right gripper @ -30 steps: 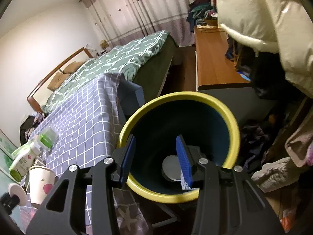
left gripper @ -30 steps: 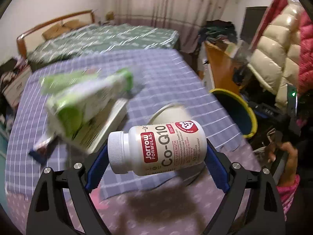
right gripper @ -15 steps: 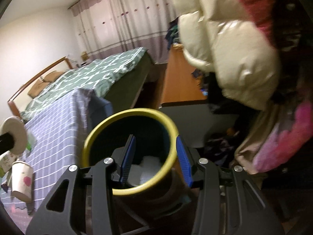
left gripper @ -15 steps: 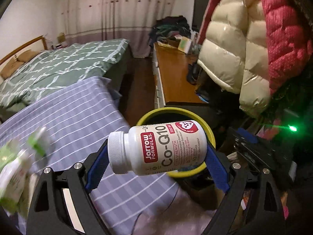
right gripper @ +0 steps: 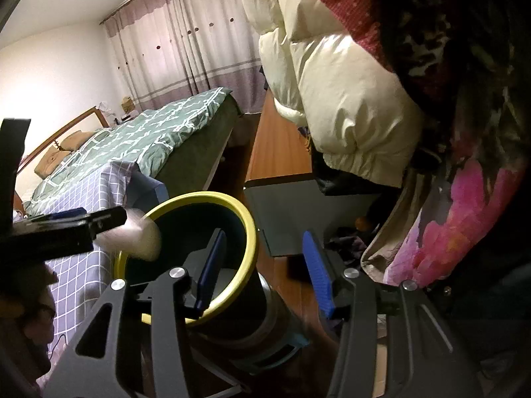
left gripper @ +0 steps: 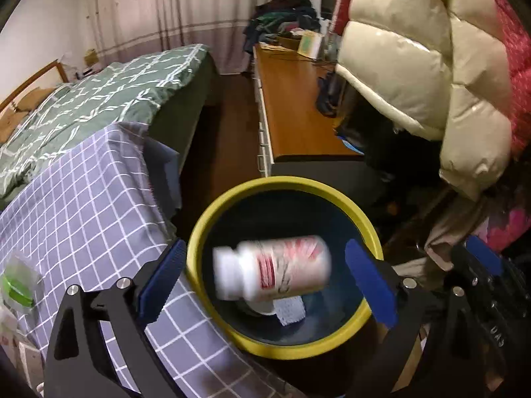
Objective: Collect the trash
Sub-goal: 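Grasp the white red-labelled pill bottle with the left gripper and drop it into the bin, then grasp the green plastic bag with the right gripper and lift it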
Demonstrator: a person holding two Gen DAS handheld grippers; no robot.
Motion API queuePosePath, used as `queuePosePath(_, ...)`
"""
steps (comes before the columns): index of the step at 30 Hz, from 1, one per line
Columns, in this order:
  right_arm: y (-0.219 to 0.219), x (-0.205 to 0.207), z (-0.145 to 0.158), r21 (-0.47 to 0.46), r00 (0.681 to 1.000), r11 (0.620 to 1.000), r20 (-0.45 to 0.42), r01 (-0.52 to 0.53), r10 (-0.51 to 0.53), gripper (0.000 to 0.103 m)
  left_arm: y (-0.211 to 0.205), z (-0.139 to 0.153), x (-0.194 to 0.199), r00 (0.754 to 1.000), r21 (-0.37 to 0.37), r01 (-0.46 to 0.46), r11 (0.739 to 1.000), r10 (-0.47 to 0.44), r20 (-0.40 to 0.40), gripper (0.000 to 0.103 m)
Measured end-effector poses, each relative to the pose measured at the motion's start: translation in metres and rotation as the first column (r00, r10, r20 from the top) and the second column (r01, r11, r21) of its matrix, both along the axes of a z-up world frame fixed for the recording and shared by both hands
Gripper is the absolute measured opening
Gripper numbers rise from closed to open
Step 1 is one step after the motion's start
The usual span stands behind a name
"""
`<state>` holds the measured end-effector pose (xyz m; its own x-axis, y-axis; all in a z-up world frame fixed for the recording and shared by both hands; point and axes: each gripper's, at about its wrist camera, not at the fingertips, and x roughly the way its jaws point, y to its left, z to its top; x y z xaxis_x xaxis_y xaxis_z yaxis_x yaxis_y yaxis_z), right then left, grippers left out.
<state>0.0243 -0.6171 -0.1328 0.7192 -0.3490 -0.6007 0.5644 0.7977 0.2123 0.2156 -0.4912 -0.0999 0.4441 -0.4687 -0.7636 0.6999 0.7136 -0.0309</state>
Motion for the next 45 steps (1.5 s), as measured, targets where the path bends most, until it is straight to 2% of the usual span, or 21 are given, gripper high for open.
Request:
queuePosePath(3, 0.005, 0.004, -0.001, 0.011, 1.0, 1.0, -0.003, -0.017, 0.017, 0.047, 0.02, 0.013, 0.001, 0.999, -0.051, -0.028, 0.998, 0.027, -0.017, 0.096)
queuePosePath(6, 0.012, 0.01, 0.001, 0.004, 0.999, 0.999, -0.008, -0.037, 0.038, 0.047, 0.054, 0.035, -0.008, 0.998, -0.105, -0.059, 0.993, 0.06, 0.012, 0.098)
queuePosePath(11, 0.031, 0.023, 0.005, -0.001, 0.996, 0.996, -0.021, -0.088, 0.087, 0.048, 0.116, 0.064, -0.024, 0.992, -0.151, -0.108, 0.983, 0.117, 0.049, 0.098)
queuePosePath(16, 0.059, 0.038, 0.013, 0.002, 0.985, 0.985, -0.023, -0.17, 0.17, 0.048, 0.183, 0.091, -0.029, 0.976, -0.229, -0.175, 0.958, 0.199, 0.085, 0.098)
queuePosePath(19, 0.082, 0.05, 0.024, -0.012, 0.974, 0.974, -0.029, -0.226, 0.225, 0.048, 0.23, 0.106, -0.024, 0.957, -0.267, -0.231, 0.935, 0.268, 0.11, 0.098)
queuePosePath(21, 0.096, 0.058, 0.029, -0.009, 0.965, 0.965, -0.03, -0.262, 0.262, 0.048, 0.262, 0.114, -0.021, 0.935, -0.291, -0.278, 0.915, 0.327, 0.135, 0.098)
queuePosePath(25, 0.136, 0.083, 0.038, -0.006, 0.931, 0.932, -0.038, -0.363, 0.362, 0.048, 0.335, 0.122, -0.009, 0.875, -0.313, -0.381, 0.87, 0.449, 0.181, 0.098)
queuePosePath(30, 0.198, 0.125, 0.049, 0.025, 0.851, 0.851, -0.029, -0.524, 0.525, 0.048, 0.416, 0.113, 0.009, 0.794, -0.319, -0.496, 0.808, 0.57, 0.209, 0.098)
queuePosePath(31, 0.21, 0.133, 0.052, 0.029, 0.834, 0.834, -0.028, -0.551, 0.552, 0.048, 0.439, 0.109, 0.015, 0.763, -0.316, -0.533, 0.785, 0.607, 0.222, 0.098)
queuePosePath(32, 0.224, 0.142, 0.056, 0.03, 0.815, 0.815, -0.025, -0.579, 0.579, 0.048, 0.452, 0.105, 0.02, 0.743, -0.31, -0.556, 0.771, 0.629, 0.23, 0.098)
queuePosePath(34, 0.252, 0.159, 0.064, 0.027, 0.773, 0.773, -0.021, -0.634, 0.634, 0.048, 0.487, 0.094, 0.031, 0.676, -0.297, -0.626, 0.721, 0.692, 0.253, 0.098)
queuePosePath(35, 0.264, 0.165, 0.068, 0.026, 0.755, 0.755, -0.021, -0.655, 0.655, 0.048, 0.499, 0.089, 0.035, 0.653, -0.295, -0.648, 0.702, 0.712, 0.258, 0.098)
queuePosePath(36, 0.276, 0.171, 0.071, 0.026, 0.735, 0.735, -0.02, -0.678, 0.678, 0.048, 0.516, 0.081, 0.041, 0.617, -0.289, -0.685, 0.669, 0.743, 0.258, 0.098)
queuePosePath(37, 0.289, 0.178, 0.076, 0.026, 0.711, 0.711, -0.019, -0.703, 0.703, 0.048, 0.53, 0.074, 0.046, 0.595, -0.285, -0.71, 0.644, 0.765, 0.246, 0.098)
queuePosePath(41, 0.351, 0.202, 0.094, 0.002, 0.592, 0.593, -0.056, -0.805, 0.804, 0.048, 0.574, 0.048, 0.06, 0.542, -0.302, -0.775, 0.555, 0.829, 0.134, 0.098)
queuePosePath(42, 0.364, 0.204, 0.097, -0.012, 0.563, 0.563, -0.069, -0.826, 0.824, 0.048, 0.581, 0.044, 0.064, 0.532, -0.296, -0.788, 0.54, 0.839, 0.115, 0.098)
queuePosePath(43, 0.384, 0.206, 0.102, -0.037, 0.52, 0.519, -0.088, -0.854, 0.849, 0.048, 0.587, 0.04, 0.067, 0.515, -0.28, -0.808, 0.518, 0.852, 0.091, 0.098)
queuePosePath(45, 0.411, 0.205, 0.105, -0.073, 0.466, 0.46, -0.117, -0.885, 0.877, 0.048, 0.591, 0.038, 0.064, 0.496, -0.295, -0.817, 0.496, 0.865, 0.078, 0.098)
